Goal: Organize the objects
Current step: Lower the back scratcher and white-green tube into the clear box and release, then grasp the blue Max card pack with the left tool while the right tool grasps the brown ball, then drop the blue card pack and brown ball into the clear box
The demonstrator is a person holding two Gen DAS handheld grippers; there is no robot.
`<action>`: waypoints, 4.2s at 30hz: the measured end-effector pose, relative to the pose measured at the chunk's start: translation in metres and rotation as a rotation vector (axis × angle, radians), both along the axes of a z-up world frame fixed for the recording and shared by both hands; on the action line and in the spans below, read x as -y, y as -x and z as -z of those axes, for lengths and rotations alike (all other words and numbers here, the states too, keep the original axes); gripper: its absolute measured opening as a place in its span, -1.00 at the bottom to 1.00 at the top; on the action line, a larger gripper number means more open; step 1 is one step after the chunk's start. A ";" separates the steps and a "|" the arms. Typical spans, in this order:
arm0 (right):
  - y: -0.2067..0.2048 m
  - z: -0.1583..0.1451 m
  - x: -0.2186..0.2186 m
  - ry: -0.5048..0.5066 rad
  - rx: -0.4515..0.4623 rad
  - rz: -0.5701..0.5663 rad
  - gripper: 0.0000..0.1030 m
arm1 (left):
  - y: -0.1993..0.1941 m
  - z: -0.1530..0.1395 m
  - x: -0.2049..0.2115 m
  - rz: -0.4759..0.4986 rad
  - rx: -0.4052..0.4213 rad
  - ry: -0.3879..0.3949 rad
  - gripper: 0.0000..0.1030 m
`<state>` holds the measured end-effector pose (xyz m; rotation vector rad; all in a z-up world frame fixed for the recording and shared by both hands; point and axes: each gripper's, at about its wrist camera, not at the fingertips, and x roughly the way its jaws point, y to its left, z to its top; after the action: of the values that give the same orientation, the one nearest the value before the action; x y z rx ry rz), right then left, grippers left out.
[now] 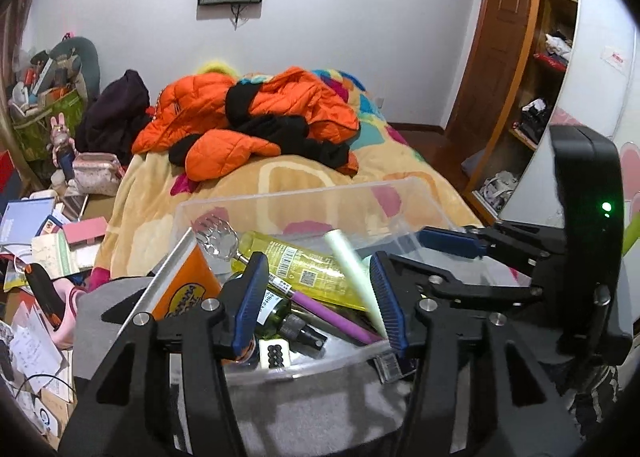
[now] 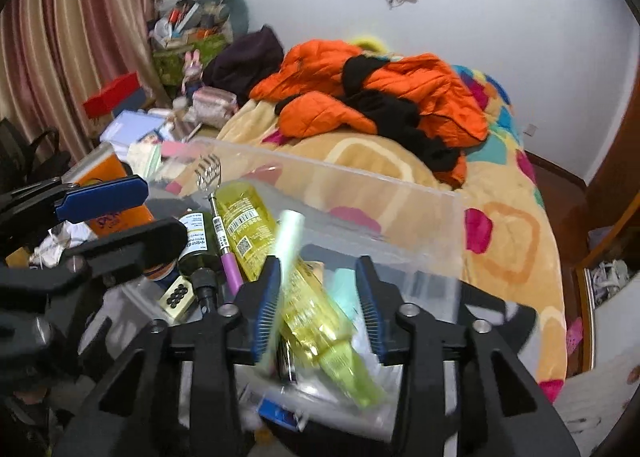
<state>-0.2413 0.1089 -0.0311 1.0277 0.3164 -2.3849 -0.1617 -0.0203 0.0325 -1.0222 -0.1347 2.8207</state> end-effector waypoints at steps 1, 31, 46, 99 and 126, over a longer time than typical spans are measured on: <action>-0.007 -0.003 -0.008 0.010 -0.013 0.012 -0.13 | -0.004 -0.003 -0.001 0.003 -0.010 0.003 0.03; -0.083 0.073 -0.023 -0.014 0.120 -0.025 -0.77 | -0.046 0.072 -0.019 0.066 0.189 0.080 0.34; -0.078 0.044 -0.111 0.126 0.073 0.138 -0.77 | -0.012 0.103 -0.085 0.139 0.306 0.151 0.51; -0.037 -0.004 -0.046 0.125 -0.033 0.041 -0.77 | -0.005 0.027 -0.030 -0.024 0.071 0.053 -0.03; -0.006 0.020 -0.022 0.054 0.007 0.038 -0.77 | 0.026 0.049 -0.031 -0.003 0.104 0.057 0.02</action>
<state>-0.2353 0.1313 -0.0508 1.0263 0.2307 -2.4096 -0.1873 0.0108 -0.0163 -1.1822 -0.0673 2.7893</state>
